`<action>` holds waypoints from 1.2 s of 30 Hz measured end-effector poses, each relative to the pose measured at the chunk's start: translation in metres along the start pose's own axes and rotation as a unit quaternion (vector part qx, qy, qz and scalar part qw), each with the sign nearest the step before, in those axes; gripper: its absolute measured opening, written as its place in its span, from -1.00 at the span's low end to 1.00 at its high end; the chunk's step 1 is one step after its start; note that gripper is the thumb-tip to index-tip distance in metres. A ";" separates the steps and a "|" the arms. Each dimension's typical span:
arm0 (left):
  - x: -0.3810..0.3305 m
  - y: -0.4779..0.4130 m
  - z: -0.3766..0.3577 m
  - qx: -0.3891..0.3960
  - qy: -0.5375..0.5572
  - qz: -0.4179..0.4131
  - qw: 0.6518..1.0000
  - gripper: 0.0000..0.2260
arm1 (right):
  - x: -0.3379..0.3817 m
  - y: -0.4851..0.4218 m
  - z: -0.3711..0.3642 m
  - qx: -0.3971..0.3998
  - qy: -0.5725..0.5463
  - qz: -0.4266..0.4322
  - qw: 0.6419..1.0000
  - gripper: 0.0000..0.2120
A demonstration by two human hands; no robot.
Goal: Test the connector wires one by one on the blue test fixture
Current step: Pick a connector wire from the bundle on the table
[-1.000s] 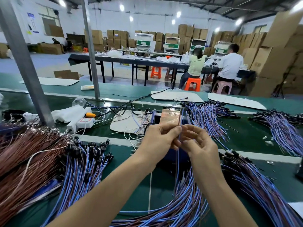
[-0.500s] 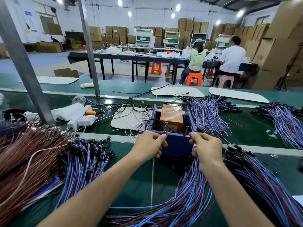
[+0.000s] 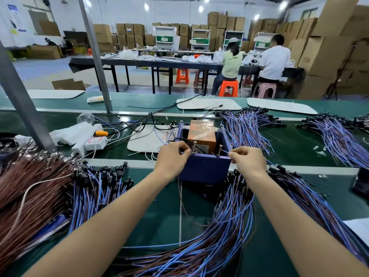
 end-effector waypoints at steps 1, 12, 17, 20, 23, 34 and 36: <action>0.000 -0.002 0.000 -0.004 -0.012 -0.006 1.000 -0.90 | 0.001 -0.001 0.001 0.006 0.004 0.005 1.000 -0.92; 0.003 -0.007 0.002 -0.026 -0.026 -0.033 0.999 -0.88 | 0.000 0.000 0.004 0.055 -0.006 0.028 0.998 -0.92; 0.004 -0.006 0.003 -0.029 -0.028 -0.033 0.999 -0.86 | -0.003 -0.001 0.004 0.063 -0.021 0.024 0.997 -0.85; 0.006 -0.005 0.004 -0.026 -0.023 -0.024 0.999 -0.86 | -0.006 -0.002 0.003 0.058 -0.022 0.020 0.998 -0.86; 0.009 -0.005 0.005 -0.024 -0.026 -0.013 0.999 -0.85 | -0.008 -0.002 0.003 0.057 -0.029 0.019 0.998 -0.86; 0.011 -0.007 0.004 -0.028 0.000 0.004 1.000 -0.87 | -0.003 -0.002 0.003 0.040 -0.029 0.037 0.998 -0.92; 0.012 -0.007 0.005 -0.031 -0.007 0.007 0.999 -0.88 | -0.003 -0.003 0.002 0.035 -0.031 0.040 0.998 -0.88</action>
Point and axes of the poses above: each hand's wrist, its own y-axis away from the middle knuckle, its own z-axis out of the back of the hand, x = y × z, the point moved 2 cm from there along -y, towards the middle knuckle, and after that the axes turned 1 degree about -z, right-handed, at the moved point
